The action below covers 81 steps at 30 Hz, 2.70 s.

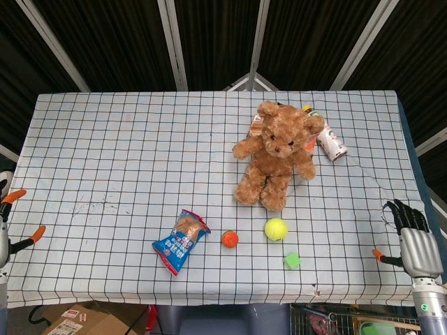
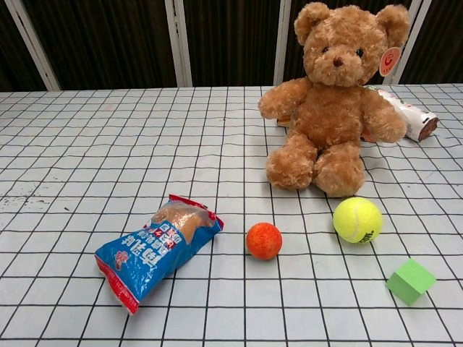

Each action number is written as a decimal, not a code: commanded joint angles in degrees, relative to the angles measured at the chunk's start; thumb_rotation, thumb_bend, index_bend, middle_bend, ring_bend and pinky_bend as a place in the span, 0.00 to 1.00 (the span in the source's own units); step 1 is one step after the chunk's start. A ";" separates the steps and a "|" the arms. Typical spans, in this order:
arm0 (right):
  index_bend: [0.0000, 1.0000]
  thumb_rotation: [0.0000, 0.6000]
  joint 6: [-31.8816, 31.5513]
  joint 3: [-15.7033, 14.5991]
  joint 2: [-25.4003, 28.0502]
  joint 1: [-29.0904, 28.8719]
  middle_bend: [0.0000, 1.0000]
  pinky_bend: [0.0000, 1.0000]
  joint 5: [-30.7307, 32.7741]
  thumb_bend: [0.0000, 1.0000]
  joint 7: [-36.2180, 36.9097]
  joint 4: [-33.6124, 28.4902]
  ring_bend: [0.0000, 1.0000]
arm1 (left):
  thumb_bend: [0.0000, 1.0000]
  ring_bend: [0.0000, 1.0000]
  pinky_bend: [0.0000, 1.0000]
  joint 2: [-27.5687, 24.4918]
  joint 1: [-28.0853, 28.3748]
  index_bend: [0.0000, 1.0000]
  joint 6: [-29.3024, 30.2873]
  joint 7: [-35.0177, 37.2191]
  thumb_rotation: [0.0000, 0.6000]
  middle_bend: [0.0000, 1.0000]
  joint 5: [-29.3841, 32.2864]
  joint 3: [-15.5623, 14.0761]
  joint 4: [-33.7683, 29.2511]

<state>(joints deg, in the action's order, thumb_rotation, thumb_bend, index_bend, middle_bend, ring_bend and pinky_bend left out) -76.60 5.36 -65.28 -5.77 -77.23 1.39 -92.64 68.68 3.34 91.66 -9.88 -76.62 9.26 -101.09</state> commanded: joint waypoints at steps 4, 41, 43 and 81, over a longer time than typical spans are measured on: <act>0.00 1.00 4.26 1.76 0.55 -2.36 0.00 0.00 2.49 0.11 3.47 -0.08 0.00 | 0.26 0.00 0.00 -0.59 -0.77 0.26 1.31 1.04 1.00 0.04 0.59 0.67 0.10; 0.32 1.00 41.05 14.00 -8.56 -30.61 0.20 0.00 46.40 0.11 11.69 19.08 0.03 | 0.26 0.00 0.00 1.71 0.10 0.26 1.38 -1.91 1.00 0.03 3.52 2.77 1.36; 0.32 1.00 40.74 13.38 -9.20 -31.69 0.20 0.00 48.78 0.11 10.06 18.98 0.03 | 0.26 0.00 0.00 1.80 0.21 0.26 1.20 -2.08 1.00 0.03 3.72 2.83 1.47; 0.28 1.00 13.37 17.76 -16.05 -43.96 0.19 0.00 79.45 0.11 -14.99 7.49 0.00 | 0.26 0.00 0.00 1.09 1.34 0.26 -1.55 -0.69 1.00 0.03 6.26 3.69 2.17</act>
<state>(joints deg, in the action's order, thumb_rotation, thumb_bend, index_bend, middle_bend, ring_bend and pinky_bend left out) -62.34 22.40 -80.66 -49.29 1.30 -12.72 -85.23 69.79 4.67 90.13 -10.59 -70.40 12.92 -98.93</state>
